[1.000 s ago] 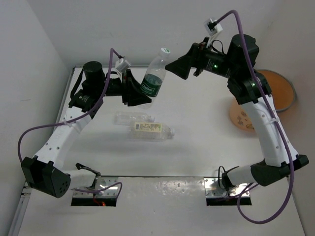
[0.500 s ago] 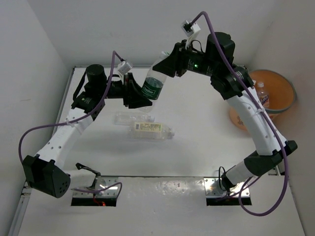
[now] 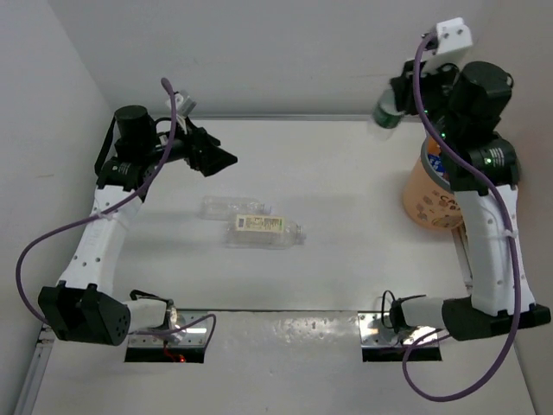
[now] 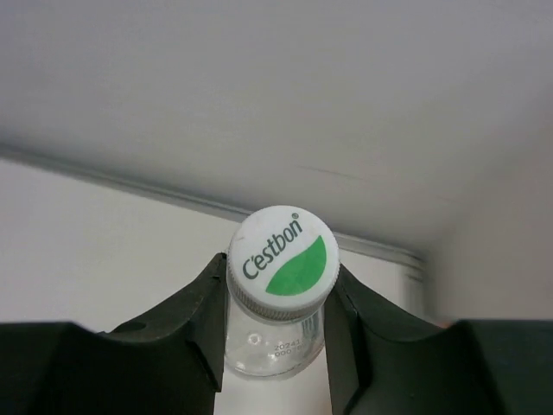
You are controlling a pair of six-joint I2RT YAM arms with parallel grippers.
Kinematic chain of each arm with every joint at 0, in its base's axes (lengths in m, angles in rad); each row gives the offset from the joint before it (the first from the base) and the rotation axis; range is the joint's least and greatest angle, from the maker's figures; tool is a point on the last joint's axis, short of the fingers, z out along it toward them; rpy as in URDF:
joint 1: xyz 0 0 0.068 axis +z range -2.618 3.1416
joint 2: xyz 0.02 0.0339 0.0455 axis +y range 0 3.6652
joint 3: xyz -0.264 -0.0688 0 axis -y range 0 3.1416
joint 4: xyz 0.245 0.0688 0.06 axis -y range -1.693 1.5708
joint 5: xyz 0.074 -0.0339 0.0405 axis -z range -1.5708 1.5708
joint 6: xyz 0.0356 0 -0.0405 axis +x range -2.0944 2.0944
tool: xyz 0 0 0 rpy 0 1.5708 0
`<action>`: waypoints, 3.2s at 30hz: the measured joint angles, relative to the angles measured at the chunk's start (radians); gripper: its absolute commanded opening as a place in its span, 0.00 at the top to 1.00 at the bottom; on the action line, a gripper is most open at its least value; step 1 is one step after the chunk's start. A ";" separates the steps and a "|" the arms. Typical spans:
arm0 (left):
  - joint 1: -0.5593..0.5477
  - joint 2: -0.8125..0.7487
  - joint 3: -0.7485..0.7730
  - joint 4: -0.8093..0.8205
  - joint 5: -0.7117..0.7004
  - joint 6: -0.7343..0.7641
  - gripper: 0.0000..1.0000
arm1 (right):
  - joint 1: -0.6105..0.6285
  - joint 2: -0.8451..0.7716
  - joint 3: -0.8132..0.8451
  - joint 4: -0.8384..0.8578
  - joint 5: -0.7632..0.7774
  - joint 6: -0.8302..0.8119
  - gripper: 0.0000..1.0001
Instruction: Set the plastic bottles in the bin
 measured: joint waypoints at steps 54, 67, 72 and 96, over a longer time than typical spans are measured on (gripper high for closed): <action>0.204 0.352 0.046 -0.483 -0.478 0.522 0.04 | -0.605 -0.175 -0.225 -0.134 -0.357 -0.021 0.15; 0.053 0.370 -0.081 -0.417 -0.411 0.994 0.04 | -0.543 -0.164 -0.318 -0.278 -0.395 -0.016 0.15; -0.012 0.458 -0.081 -0.412 -0.446 1.178 0.04 | -0.532 -0.164 -0.318 -0.296 -0.403 -0.017 0.13; 0.189 0.546 0.108 -0.354 -0.357 1.009 0.68 | -0.422 -0.203 -0.368 -0.279 -0.476 0.046 0.15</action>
